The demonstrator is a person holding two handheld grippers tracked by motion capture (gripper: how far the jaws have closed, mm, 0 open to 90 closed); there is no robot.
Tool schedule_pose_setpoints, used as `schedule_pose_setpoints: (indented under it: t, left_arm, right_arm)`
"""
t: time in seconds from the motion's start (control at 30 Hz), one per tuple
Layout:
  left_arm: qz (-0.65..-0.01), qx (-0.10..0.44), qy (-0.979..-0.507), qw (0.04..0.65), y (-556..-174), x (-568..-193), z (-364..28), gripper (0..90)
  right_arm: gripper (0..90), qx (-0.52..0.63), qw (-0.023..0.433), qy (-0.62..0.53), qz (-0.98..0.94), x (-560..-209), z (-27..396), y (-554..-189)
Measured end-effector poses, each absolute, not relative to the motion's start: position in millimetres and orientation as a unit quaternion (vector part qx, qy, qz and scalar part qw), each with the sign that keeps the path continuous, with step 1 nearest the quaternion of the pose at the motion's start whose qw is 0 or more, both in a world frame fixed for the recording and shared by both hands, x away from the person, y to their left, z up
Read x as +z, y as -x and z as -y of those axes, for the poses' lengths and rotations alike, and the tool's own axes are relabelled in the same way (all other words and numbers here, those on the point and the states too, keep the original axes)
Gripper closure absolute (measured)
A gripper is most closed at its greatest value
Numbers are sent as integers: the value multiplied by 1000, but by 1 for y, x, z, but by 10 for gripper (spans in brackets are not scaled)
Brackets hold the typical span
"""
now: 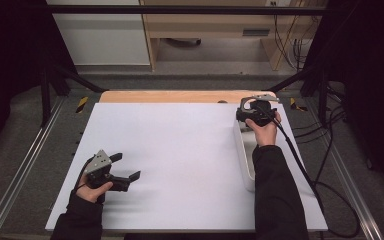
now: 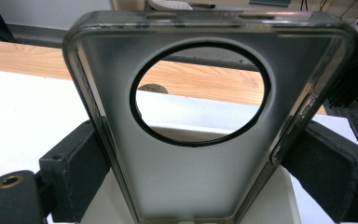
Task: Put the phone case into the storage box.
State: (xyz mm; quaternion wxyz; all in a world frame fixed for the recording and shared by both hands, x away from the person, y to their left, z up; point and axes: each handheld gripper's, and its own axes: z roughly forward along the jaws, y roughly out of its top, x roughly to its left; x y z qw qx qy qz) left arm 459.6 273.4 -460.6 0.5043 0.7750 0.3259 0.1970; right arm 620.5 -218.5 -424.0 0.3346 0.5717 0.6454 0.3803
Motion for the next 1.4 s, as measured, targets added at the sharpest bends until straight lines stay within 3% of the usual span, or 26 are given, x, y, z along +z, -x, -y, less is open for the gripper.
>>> schedule_pose_setpoints:
  t: [0.33, 0.77, 1.4]
  left_arm:
    - [-326, 197, -775, 505, -460, -460, -273, 0]
    - [-325, 198, -775, 504, -459, -460, -273, 0]
    - [-320, 197, -778, 503, -459, -460, -272, 0]
  right_arm:
    - [19, 391, 341, -562, -644, -420, 221, -618]
    - [21, 424, 353, -541, -636, -405, 225, -603]
    - [4, 538, 301, -408, -673, -370, 221, -534]
